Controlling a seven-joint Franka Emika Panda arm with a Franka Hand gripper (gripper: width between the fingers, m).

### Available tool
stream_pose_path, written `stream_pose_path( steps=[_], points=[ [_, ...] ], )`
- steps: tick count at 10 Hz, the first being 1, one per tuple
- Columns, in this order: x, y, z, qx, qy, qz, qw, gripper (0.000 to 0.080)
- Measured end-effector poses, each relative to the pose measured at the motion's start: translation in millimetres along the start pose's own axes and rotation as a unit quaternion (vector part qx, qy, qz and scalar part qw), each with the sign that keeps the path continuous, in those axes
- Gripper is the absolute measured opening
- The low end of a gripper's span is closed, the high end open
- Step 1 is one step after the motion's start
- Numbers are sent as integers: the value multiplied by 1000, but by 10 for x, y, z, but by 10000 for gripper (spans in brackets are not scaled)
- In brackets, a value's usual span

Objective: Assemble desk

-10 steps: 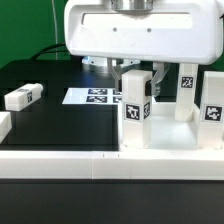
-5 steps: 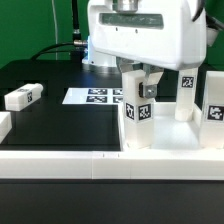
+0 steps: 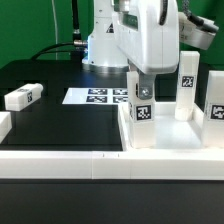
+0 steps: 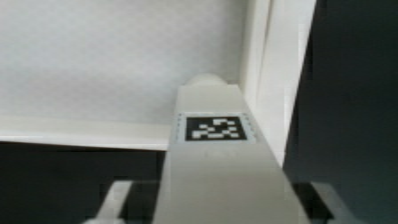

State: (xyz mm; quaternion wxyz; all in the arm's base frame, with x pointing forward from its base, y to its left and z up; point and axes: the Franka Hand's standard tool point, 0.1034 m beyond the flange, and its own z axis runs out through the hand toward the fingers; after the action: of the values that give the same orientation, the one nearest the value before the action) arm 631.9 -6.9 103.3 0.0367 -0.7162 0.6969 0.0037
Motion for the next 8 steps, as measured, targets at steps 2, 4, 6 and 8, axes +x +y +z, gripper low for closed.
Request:
stream_pose_path(
  steps=[2,4,6,8],
  points=[
    [0,3,4,0,0,-28,1000,532],
    [5,15,10,-3,1,-82,997,623],
    [-26,12,11,-5,4,-208,978,644],
    [-51,16,13,-9,4,-313,950,649]
  ],
)
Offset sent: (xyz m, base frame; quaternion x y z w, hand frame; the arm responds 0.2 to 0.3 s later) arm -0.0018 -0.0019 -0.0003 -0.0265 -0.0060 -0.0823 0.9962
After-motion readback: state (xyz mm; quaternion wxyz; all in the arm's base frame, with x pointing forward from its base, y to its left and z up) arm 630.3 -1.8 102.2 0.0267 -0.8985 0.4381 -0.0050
